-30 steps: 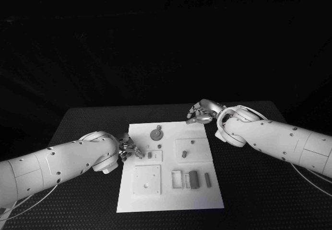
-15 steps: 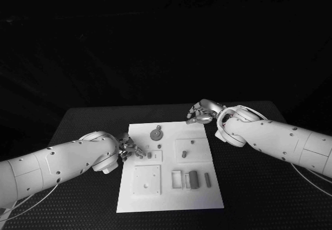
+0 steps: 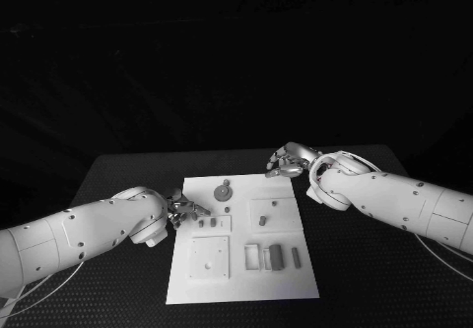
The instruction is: Assemble the parts on the task board
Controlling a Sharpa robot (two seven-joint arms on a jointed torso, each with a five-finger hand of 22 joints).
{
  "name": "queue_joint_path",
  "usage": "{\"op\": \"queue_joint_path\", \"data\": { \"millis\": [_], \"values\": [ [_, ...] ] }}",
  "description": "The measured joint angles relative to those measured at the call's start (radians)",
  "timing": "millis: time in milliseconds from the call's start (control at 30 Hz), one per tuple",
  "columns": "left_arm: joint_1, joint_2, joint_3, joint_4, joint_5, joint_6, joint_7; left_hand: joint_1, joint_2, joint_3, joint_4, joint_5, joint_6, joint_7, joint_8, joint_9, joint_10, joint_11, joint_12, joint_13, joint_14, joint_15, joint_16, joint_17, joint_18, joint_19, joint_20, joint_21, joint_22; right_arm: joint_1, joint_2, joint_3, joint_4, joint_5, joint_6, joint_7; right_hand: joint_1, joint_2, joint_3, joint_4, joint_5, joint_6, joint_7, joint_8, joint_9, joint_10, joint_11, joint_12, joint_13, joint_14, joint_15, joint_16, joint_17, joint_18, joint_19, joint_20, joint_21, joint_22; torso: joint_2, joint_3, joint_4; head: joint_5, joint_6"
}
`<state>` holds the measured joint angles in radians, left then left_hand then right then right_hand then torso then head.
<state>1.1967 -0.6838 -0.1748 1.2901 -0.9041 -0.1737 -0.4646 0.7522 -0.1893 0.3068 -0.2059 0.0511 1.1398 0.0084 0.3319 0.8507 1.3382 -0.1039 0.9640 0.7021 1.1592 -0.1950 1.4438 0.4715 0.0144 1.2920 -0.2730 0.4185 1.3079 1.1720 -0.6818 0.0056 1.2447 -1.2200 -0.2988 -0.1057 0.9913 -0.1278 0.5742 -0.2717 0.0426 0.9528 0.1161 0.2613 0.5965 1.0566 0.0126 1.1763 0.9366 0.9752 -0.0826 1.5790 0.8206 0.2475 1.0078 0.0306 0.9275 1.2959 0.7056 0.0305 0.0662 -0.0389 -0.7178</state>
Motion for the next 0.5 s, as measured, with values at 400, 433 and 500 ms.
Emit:
{"op": "queue_joint_path", "data": {
  "millis": [400,433,500],
  "values": [
    [0.001,-0.009,0.033,-0.016,0.056,-0.105,0.17,0.189,0.111,0.094,-0.081,0.0,-0.103,0.058,-0.027,-0.005,-0.176,0.063,-0.148,-0.072,-0.164,0.075,-0.141,-0.061,0.0,-0.17,0.072,-0.12,-0.032,0.0,-0.001,0.0,-0.007,0.002,-0.002,0.003,0.0,0.0,0.0,0.0,0.0,-0.024,0.01,-0.022,-0.006,-0.004,0.004,0.0,-0.001,0.0,0.003,0.0,-0.001,-0.001,0.0,0.0,0.0,-0.001,0.0,0.0004,-0.0006,-0.003,0.005],
    [0.001,-0.007,0.034,-0.018,0.061,-0.115,0.197,0.22,0.115,0.124,-0.081,0.0,-0.125,0.076,-0.043,-0.018,-0.206,0.082,-0.192,-0.095,-0.194,0.101,-0.183,-0.081,0.0,-0.205,0.096,-0.148,-0.048,0.0,0.0,0.0,-0.009,0.003,-0.002,0.003,0.0,0.0,0.0,0.0,0.0,-0.024,0.01,-0.022,-0.006,-0.004,0.004,0.0,-0.001,0.0,0.003,0.0,-0.001,-0.001,0.0,0.0,0.0,-0.001,0.0,0.0004,-0.0005,-0.003,0.006],
    [0.001,0.0,0.034,-0.02,0.069,-0.135,0.253,0.279,0.101,0.194,-0.08,0.0,-0.155,0.105,-0.075,-0.049,-0.254,0.122,-0.305,-0.16,-0.246,0.163,-0.283,-0.125,0.0,-0.275,0.149,-0.211,-0.089,0.0,0.0,0.0,-0.012,0.004,-0.003,0.004,0.0,0.0,0.0,0.0,0.0,-0.025,0.01,-0.022,-0.006,-0.004,0.004,0.0,-0.001,0.0,0.003,0.0,-0.001,-0.001,0.0,0.0,0.0,-0.001,0.0,0.0005,-0.0006,-0.003,0.006]
  ]
}}
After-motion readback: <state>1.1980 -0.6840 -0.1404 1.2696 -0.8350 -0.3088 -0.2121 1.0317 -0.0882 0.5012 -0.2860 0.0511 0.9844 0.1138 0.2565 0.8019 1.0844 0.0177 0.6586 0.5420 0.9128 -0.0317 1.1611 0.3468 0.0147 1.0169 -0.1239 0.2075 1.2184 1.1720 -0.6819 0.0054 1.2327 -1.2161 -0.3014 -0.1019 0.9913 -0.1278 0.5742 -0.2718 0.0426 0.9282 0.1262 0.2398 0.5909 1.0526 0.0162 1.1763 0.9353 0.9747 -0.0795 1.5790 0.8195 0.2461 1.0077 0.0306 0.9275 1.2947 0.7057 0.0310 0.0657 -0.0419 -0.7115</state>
